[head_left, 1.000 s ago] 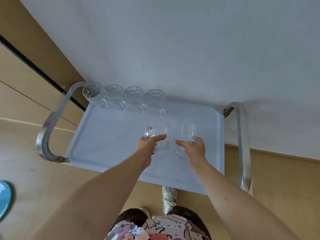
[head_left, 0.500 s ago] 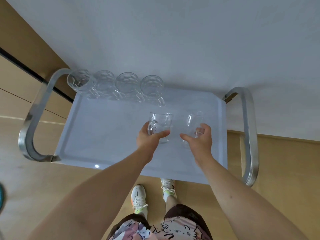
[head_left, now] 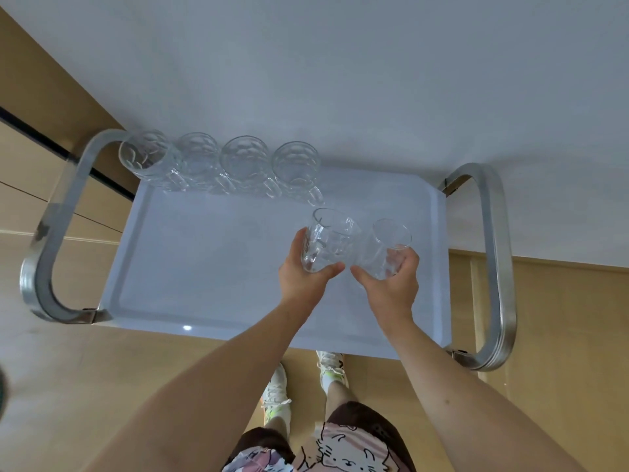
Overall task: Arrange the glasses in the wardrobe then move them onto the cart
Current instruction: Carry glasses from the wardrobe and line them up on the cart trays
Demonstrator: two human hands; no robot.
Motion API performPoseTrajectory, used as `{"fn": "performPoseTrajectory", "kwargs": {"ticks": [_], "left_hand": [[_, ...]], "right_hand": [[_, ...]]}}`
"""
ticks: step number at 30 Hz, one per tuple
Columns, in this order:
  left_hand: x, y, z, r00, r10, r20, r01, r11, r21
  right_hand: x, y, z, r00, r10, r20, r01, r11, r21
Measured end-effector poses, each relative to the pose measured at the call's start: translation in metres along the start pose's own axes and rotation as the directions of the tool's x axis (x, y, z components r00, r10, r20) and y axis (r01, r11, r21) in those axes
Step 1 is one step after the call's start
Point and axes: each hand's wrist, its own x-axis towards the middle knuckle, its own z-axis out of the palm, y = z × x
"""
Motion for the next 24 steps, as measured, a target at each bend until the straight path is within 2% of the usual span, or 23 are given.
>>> {"fn": "performPoseTrajectory", "kwargs": {"ticks": [6,16,24], "left_hand": [[-0.009,-0.01,-0.01,1.0,0.013,0.014,-0.014,0.997,0.073],[-0.02,-0.02,-0.006,0.993,0.045,-0.112,-0.032,0.992,0.119],[-0.025,-0.032,-0.021,0.992,0.03,-0.119,-0.013,0.989,0.145]], "right_hand": [[-0.004,0.003,-0.001,1.0,-0.03,-0.006,0.029,0.999,-0.027],[-0.025,0.018,-0.002,0.997,-0.073,-0.031,0.068,0.986,-0.15],[-0.028,0.019,0.003,0.997,-0.053,-0.06,0.045,0.991,-0.13]]}}
